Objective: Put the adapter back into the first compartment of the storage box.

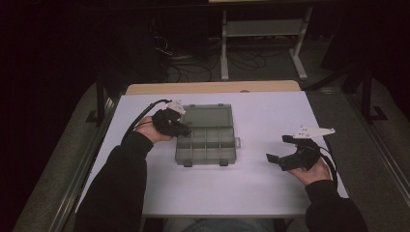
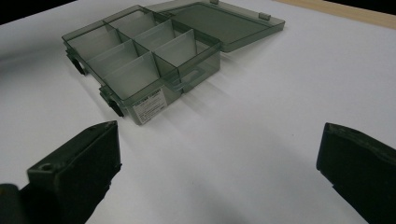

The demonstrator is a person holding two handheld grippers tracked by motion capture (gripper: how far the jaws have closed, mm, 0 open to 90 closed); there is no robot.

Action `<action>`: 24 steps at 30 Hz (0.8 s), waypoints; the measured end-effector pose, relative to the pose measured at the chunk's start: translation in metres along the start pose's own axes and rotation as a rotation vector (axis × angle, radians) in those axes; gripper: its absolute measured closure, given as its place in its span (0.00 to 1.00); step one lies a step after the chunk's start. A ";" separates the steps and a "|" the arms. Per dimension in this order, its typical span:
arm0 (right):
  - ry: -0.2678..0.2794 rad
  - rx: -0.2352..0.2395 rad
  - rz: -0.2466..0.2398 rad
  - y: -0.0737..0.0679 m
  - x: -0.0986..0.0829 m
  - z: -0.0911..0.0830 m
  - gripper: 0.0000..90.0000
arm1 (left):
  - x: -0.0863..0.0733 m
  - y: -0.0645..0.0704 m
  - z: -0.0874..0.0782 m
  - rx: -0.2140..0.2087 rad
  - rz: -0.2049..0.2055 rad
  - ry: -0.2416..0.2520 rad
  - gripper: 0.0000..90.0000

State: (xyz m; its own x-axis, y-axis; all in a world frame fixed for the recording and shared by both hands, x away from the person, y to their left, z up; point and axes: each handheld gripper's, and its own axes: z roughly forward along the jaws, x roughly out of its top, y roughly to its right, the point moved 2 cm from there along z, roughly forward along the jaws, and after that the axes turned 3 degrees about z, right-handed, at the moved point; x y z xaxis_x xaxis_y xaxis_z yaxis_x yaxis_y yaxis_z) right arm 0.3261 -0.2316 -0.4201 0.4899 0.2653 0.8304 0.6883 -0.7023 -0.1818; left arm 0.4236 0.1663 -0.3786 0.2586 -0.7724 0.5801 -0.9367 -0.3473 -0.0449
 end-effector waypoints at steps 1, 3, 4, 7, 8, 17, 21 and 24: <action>0.001 -0.001 -0.001 0.000 0.000 0.000 0.00 | -0.001 -0.001 0.002 0.001 0.000 -0.007 0.85; 0.002 -0.003 -0.001 0.000 0.000 -0.001 0.00 | -0.002 -0.003 0.005 0.001 -0.003 -0.011 0.85; 0.002 -0.003 -0.001 0.000 0.000 -0.001 0.00 | -0.002 -0.004 0.006 0.001 -0.006 -0.012 0.85; 0.001 -0.003 0.001 0.000 -0.001 -0.001 0.00 | -0.004 -0.006 0.009 0.004 -0.007 -0.020 0.85; 0.001 -0.003 0.000 0.000 -0.001 -0.001 0.00 | -0.005 -0.007 0.009 0.005 -0.009 -0.024 0.85; -0.001 -0.002 0.002 0.001 -0.001 -0.001 0.00 | -0.010 -0.016 0.013 0.014 -0.039 -0.021 0.85; -0.001 -0.002 0.002 0.001 -0.001 -0.001 0.00 | -0.012 -0.019 0.015 0.015 -0.040 -0.028 0.85; -0.005 -0.001 0.003 0.001 -0.002 -0.001 0.00 | -0.014 -0.021 0.017 0.013 -0.041 -0.033 0.85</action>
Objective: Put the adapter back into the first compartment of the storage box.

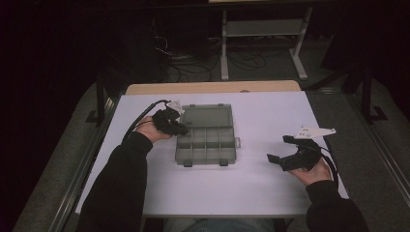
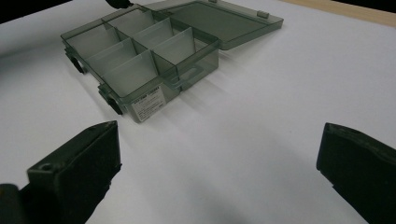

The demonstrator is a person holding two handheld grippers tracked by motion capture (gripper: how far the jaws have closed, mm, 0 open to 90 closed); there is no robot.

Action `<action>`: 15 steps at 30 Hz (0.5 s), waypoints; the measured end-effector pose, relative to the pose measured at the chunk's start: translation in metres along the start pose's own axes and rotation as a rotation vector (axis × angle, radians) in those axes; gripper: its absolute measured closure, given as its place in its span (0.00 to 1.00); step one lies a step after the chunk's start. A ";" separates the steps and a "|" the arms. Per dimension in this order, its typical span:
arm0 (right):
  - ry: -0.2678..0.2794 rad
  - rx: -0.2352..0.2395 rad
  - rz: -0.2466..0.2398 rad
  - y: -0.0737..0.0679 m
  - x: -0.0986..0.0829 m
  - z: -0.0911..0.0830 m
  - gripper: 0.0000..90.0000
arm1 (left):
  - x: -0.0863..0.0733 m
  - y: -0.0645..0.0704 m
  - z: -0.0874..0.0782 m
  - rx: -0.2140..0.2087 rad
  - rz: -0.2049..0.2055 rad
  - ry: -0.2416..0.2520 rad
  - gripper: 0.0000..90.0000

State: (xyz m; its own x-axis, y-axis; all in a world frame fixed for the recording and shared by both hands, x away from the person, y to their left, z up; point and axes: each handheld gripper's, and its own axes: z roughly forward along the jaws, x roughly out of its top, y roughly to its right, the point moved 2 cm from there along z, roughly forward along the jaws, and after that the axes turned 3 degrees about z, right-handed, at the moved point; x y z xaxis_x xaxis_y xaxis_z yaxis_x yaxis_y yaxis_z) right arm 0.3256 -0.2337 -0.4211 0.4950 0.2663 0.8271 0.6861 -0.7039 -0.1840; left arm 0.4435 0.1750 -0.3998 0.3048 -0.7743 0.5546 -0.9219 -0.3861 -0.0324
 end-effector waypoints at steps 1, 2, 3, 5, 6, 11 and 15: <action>-0.003 0.001 0.000 0.000 0.000 0.000 0.00 | -0.001 -0.001 0.001 -0.001 -0.002 -0.002 0.85; -0.005 0.002 0.000 0.000 0.000 0.001 0.00 | -0.002 -0.002 0.002 -0.001 -0.005 -0.005 0.85; -0.008 0.004 0.000 0.000 -0.001 0.001 0.00 | -0.003 -0.003 0.003 -0.001 -0.008 -0.009 0.85; -0.011 0.005 0.001 0.000 -0.001 0.001 0.00 | -0.004 -0.004 0.006 -0.003 -0.015 -0.015 0.85; -0.010 0.005 0.001 0.000 -0.001 0.001 0.00 | -0.005 -0.005 0.008 -0.006 -0.019 -0.015 0.85; -0.008 0.004 0.004 0.000 -0.001 0.000 0.00 | -0.010 -0.006 0.013 -0.008 -0.029 -0.026 0.85; -0.010 0.003 0.003 0.000 -0.001 0.001 0.00 | -0.013 -0.005 0.015 -0.020 -0.035 -0.030 0.85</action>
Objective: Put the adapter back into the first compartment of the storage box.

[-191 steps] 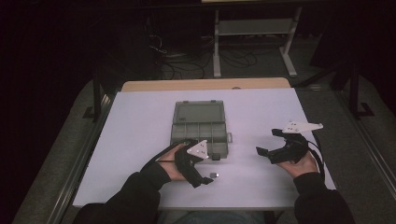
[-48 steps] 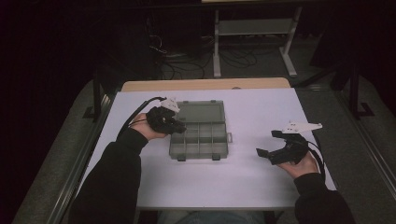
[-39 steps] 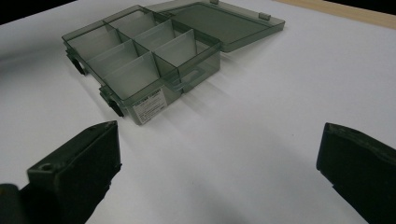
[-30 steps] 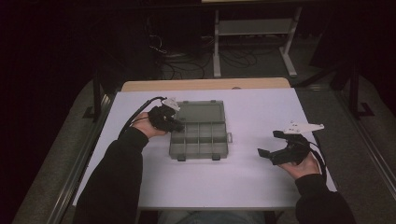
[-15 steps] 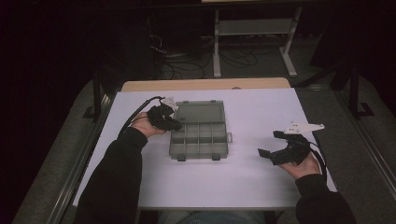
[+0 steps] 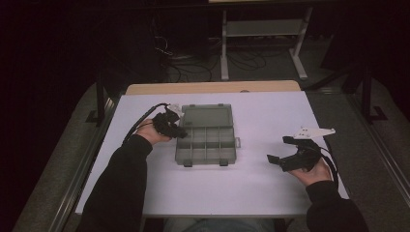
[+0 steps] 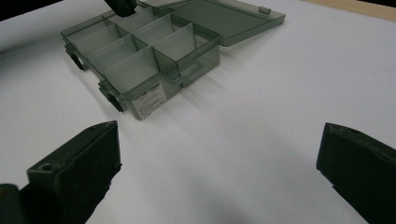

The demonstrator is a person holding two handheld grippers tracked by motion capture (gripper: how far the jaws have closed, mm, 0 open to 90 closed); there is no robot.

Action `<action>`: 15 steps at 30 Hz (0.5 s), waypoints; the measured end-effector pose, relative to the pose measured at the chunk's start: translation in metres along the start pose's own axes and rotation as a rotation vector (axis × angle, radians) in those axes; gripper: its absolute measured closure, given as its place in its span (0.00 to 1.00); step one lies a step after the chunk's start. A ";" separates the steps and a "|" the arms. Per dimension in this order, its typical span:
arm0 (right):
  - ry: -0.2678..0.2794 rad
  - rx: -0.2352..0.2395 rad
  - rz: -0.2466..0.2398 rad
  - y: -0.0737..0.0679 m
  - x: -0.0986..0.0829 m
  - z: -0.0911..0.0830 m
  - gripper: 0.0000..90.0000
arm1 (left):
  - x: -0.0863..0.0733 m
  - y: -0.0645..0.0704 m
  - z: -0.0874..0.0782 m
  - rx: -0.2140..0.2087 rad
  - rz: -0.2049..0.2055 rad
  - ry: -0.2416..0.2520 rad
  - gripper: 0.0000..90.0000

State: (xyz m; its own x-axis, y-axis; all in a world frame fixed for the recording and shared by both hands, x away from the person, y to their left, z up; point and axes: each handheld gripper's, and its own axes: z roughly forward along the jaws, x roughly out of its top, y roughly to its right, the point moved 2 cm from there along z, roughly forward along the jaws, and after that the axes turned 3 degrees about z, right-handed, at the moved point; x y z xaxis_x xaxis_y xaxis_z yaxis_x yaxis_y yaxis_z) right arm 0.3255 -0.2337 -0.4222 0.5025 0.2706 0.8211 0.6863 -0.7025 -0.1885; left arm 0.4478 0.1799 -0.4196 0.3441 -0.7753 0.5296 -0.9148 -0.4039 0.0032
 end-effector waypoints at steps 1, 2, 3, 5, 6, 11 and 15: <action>0.000 0.000 0.000 0.000 0.000 0.000 0.00 | 0.000 0.000 0.001 -0.006 -0.002 0.001 0.85; -0.001 0.000 0.001 0.000 0.000 0.000 0.00 | 0.000 0.000 0.001 -0.007 0.000 -0.002 0.85; -0.001 0.000 0.001 0.000 0.000 0.000 0.00 | 0.000 0.001 0.002 -0.007 0.001 -0.004 0.85; -0.001 0.000 0.000 0.000 0.000 0.000 0.00 | 0.000 0.001 0.004 -0.009 0.000 -0.011 0.85; -0.001 0.000 0.000 0.000 0.000 0.000 0.00 | 0.001 0.001 0.005 -0.008 -0.001 -0.010 0.84; 0.000 0.001 0.001 0.000 0.000 0.000 0.00 | 0.001 0.000 0.003 -0.016 -0.022 0.005 0.78; -0.002 0.002 -0.001 0.000 0.000 0.000 0.00 | 0.001 0.000 -0.001 -0.027 -0.024 0.024 0.71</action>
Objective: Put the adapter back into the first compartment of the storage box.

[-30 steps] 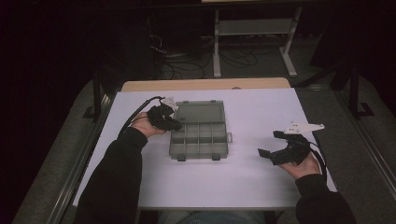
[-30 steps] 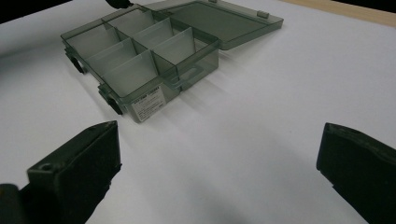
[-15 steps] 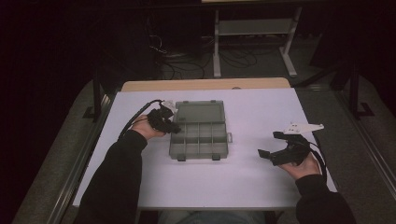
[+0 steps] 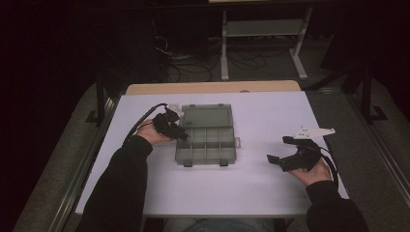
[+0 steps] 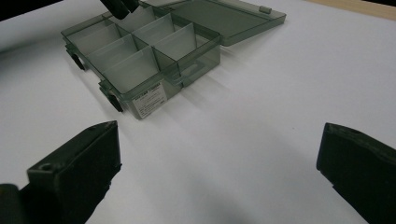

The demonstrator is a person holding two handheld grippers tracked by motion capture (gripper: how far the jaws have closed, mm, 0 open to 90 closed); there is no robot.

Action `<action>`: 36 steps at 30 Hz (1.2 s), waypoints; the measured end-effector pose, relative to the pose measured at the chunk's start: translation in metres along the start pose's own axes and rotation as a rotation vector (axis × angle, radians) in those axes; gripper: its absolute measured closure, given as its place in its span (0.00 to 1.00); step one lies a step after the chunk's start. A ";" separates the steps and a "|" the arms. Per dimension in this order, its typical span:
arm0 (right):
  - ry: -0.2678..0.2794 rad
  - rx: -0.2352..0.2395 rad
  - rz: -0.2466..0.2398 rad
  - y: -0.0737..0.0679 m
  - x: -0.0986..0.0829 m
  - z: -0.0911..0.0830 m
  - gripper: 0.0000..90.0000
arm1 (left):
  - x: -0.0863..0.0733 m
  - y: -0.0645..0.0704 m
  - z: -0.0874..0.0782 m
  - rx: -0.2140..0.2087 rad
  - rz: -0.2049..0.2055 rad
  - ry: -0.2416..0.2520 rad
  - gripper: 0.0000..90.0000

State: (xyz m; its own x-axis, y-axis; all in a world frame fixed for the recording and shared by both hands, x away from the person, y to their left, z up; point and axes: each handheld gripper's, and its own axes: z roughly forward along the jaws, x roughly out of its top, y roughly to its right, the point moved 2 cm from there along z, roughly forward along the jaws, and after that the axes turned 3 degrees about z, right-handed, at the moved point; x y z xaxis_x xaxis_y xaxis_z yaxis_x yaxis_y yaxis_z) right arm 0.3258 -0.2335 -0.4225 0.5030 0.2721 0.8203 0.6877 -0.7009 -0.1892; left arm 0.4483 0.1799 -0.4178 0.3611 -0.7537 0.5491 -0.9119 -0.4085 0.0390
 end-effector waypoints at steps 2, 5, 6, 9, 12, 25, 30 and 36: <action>-0.001 0.000 0.000 0.000 0.000 0.000 0.00 | 0.001 0.001 -0.002 -0.008 -0.001 0.013 0.68; -0.001 0.000 0.001 0.000 0.000 0.000 0.00 | 0.002 0.003 -0.006 -0.019 0.006 0.034 0.64; -0.002 0.001 0.000 0.000 0.000 0.000 0.00 | 0.003 0.003 -0.007 -0.021 0.007 0.042 0.64; -0.002 0.000 0.001 0.000 0.000 0.000 0.00 | 0.004 0.005 -0.011 -0.035 0.010 0.068 0.59; -0.002 0.001 0.001 0.000 0.000 0.000 0.00 | 0.005 0.007 -0.016 -0.051 0.010 0.095 0.54; -0.005 0.002 0.003 0.000 0.000 0.001 0.00 | 0.006 0.010 -0.041 -0.093 0.007 0.184 0.36; -0.003 0.002 0.002 0.000 0.001 0.001 0.00 | 0.004 0.011 -0.050 -0.091 0.003 0.208 0.27; -0.004 0.002 0.002 0.000 0.001 0.001 0.00 | -0.003 0.010 -0.060 -0.094 -0.015 0.237 0.24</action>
State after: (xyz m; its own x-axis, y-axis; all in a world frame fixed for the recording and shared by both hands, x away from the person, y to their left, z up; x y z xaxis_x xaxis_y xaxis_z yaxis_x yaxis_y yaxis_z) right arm 0.3263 -0.2325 -0.4221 0.5061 0.2733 0.8180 0.6877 -0.7003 -0.1915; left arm 0.4261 0.2090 -0.3688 0.3288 -0.6018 0.7278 -0.9250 -0.3605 0.1199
